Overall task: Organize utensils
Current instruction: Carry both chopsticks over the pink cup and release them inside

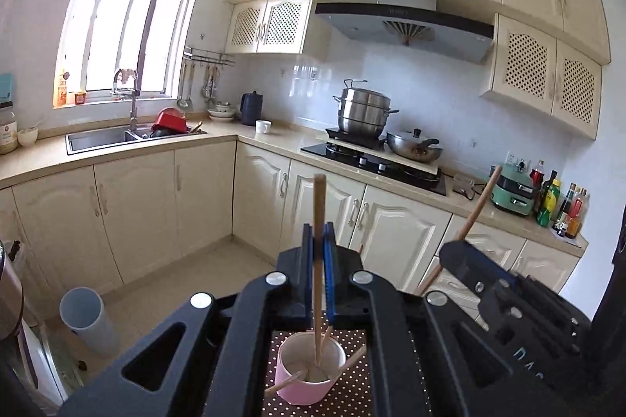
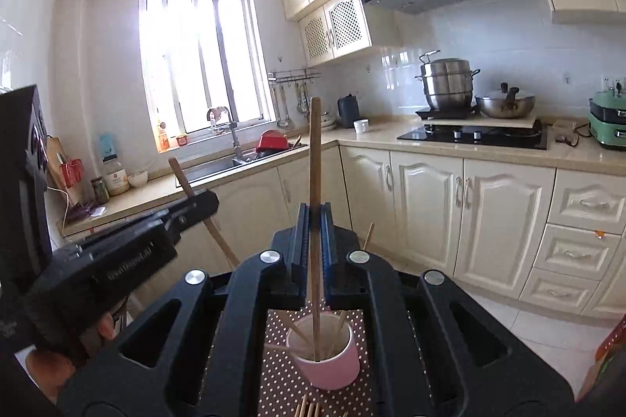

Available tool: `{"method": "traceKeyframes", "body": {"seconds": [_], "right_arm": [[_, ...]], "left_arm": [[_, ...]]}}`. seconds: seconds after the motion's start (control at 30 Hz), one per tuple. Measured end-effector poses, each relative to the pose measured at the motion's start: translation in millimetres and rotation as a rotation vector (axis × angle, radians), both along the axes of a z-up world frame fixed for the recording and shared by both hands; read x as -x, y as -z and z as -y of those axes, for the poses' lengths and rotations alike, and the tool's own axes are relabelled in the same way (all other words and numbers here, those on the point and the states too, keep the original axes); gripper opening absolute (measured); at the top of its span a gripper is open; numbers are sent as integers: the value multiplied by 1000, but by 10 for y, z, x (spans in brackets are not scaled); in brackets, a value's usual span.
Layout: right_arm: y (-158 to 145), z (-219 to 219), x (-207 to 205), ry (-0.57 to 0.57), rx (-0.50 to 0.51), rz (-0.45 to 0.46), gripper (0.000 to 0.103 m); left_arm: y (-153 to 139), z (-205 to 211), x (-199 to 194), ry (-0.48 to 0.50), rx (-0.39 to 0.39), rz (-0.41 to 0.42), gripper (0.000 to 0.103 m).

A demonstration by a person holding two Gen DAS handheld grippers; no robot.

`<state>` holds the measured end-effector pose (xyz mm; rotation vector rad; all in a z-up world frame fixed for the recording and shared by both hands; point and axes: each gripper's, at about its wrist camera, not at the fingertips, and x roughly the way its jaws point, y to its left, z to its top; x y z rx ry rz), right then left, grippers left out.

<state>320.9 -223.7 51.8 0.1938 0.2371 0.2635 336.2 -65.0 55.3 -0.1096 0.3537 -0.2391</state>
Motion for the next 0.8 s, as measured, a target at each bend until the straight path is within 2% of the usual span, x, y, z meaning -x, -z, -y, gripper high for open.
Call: {"method": "traceKeyframes", "body": {"seconds": [0.23,0.43,0.5,0.53,0.57,0.73,0.8], "right_arm": [[141,-36,-148,6,14,-27,6],[289,-46,-205,11,32,-63,6],[317,-50,-217,11,34,-73,6],[330,-47,-220,12,37,-76,6],[347,-50,-230,11,39,-85,6],[425,-62,-249,4,38,-111,6],[462,-55,-266,0,36,-129,6]], "left_arm": [[334,66,-191,25,-57,-81,6],[458,51,-273,42,-56,-129,7],[479,38,-281,32,-63,-138,20],[489,29,-279,26,-67,-139,32],[498,18,-267,24,-65,-133,35],[519,14,-220,19,-85,-134,36],[521,-2,-200,16,-90,-139,39]]}}
